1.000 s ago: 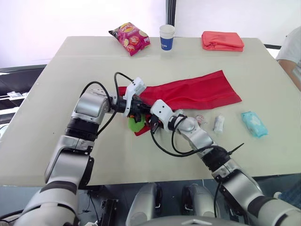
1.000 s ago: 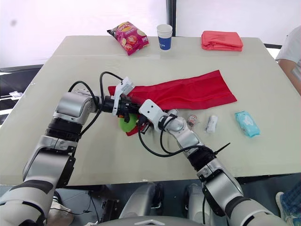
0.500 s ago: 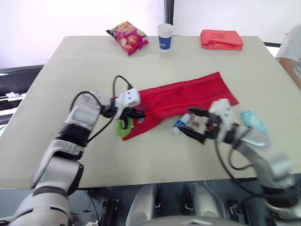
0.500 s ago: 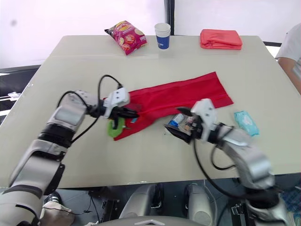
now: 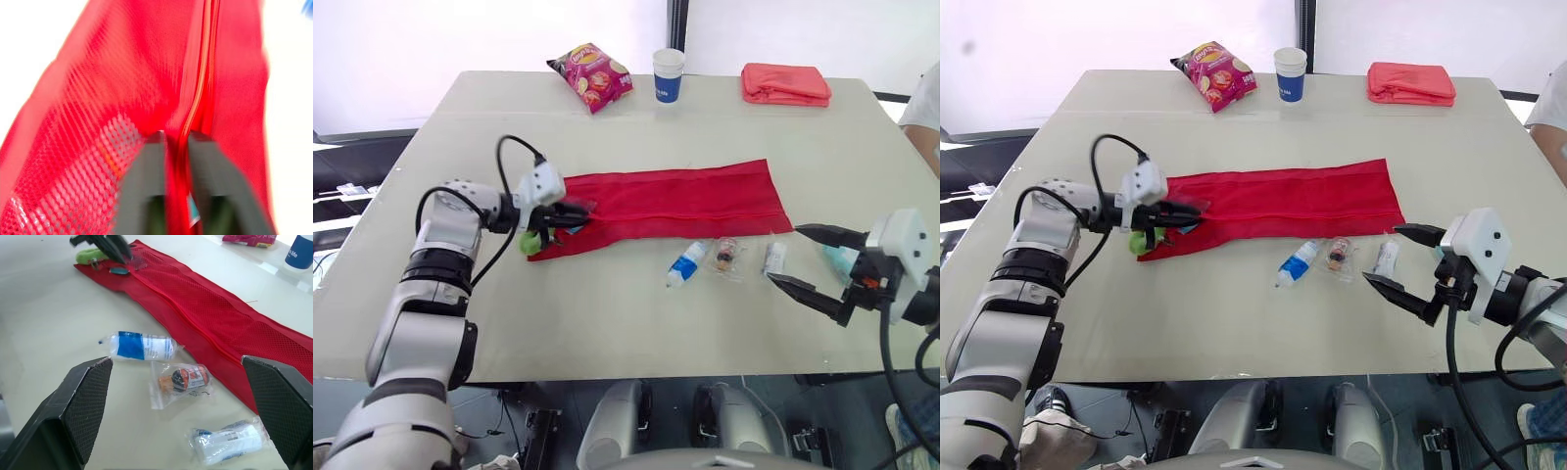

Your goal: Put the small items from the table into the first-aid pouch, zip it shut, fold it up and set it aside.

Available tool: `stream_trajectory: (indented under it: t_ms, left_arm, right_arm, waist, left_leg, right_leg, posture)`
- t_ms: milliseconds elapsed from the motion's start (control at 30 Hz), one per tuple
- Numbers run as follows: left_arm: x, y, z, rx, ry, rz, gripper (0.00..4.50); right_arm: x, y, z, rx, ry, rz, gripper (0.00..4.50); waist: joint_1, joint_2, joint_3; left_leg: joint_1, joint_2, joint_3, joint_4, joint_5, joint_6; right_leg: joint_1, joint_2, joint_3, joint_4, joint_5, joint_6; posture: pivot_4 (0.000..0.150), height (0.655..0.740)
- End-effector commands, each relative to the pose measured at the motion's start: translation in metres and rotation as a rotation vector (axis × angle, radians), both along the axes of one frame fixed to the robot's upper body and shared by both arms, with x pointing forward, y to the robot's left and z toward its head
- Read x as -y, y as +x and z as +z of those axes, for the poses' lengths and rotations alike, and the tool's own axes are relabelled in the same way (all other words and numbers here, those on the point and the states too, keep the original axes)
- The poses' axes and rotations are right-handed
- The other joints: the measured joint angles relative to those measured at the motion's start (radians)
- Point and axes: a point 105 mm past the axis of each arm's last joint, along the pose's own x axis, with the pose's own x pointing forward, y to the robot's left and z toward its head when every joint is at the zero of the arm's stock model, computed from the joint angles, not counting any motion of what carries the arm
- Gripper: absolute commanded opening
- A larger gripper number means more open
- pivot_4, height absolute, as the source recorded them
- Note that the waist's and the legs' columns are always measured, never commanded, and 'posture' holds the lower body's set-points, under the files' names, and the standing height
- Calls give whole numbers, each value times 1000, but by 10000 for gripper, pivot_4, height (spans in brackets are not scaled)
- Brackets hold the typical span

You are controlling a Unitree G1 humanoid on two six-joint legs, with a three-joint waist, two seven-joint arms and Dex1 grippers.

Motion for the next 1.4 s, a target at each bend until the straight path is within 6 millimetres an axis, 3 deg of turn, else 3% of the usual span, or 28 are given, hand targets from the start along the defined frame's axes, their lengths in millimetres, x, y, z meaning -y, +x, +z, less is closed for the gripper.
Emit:
stream_trajectory:
  t_ms: [33, 133, 267, 433, 633, 767, 967, 1067, 1200, 1233, 1267, 1400]
  left_arm:
    - [3, -7, 20, -39, -41, -13, 25699]
    - [27, 2, 24, -29, -32, -3, 36929]
    - [68, 12, 14, 12, 26, -26, 36929]
    - [99, 31, -1, 71, 94, 24, 36929]
    - [122, 39, -12, 105, 109, 23, 36929]
    - [127, 41, -25, 139, 162, 27, 36929]
    - [134, 49, -27, 185, 143, 69, 36929]
    - [136, 48, -28, 181, 128, 49, 28572]
    - [142, 45, -26, 181, 84, 1, 8427]
    - [143, 45, -25, 189, 79, -18, 6433]
    - [144, 43, -24, 188, 70, -43, 680]
    - [145, 37, -22, 171, 47, -113, 680]
  right_arm:
    - [2, -10, 18, 60, -1, 18, 45000]
    - [9, -13, 28, 73, 19, 6, 45000]
    - [12, -15, 36, 77, 19, 1, 45000]
    - [16, -22, 45, 81, 12, -6, 45000]
    - [30, -33, 66, 120, 19, -34, 45000]
    - [35, -37, 75, 133, 16, -54, 45000]
    - [32, -36, 63, 102, 7, -54, 45000]
    - [29, -35, 60, 97, 23, -50, 45000]
    - [23, -30, 54, 80, 42, -46, 45000]
    - [20, -28, 53, 76, 48, -46, 45000]
    - [16, -26, 50, 67, 62, -45, 45000]
    - [-8, -15, 34, 33, 82, -26, 45000]
  waist:
    - [0, 0, 0]
    - [7, 0, 0]
    - [26, -1, 0]
    - [25, -1, 0]
    - [24, -2, 0]
    - [25, -2, 1]
    - [25, -2, 1]
    - [24, -2, 1]
    - [24, -2, 1]
    - [24, -2, 1]
    - [24, -2, 1]
    - [23, -2, 1]
  left_leg:
    - [0, 0, 0, 0, 0, 0]
    - [0, -1, -1, 0, 0, 0]
    - [0, -1, -1, 1, 0, 1]
    - [0, -1, -1, 1, -1, 2]
    - [0, -1, -1, 1, -1, 2]
    - [0, -1, -1, 1, -1, 2]
    - [0, -1, -1, 1, -1, 2]
    - [0, -1, -1, 1, -1, 2]
    - [0, -1, -1, 1, -1, 2]
    - [0, -1, -1, 1, -1, 2]
    - [0, -1, -1, 1, -1, 2]
    - [0, -1, -1, 1, -1, 2]
  right_leg:
    - [0, 0, 0, 0, 0, 0]
    - [1, 0, 0, 0, -1, 2]
    - [3, -1, 0, -1, -1, 4]
    - [2, -1, 0, -1, 1, 1]
    - [2, -1, -1, -1, 1, 1]
    - [2, -1, -1, -1, 1, 1]
    - [2, -1, -1, -1, 1, 1]
    - [2, -2, -1, -1, 1, 1]
    - [2, -2, -1, -1, 1, 2]
    - [2, -2, -1, -1, 1, 2]
    - [2, -2, -1, -1, 1, 2]
    - [2, -2, -1, -1, 1, 1]
  posture:
    - [1500, 7400]
    - [1500, 7400]
    - [1500, 7400]
    - [1500, 7400]
    - [1500, 7400]
    - [1500, 7400]
    - [1500, 7400]
    - [1500, 7400]
    - [1500, 7400]
    - [1500, 7400]
    - [1500, 7400]
    - [1500, 7400]
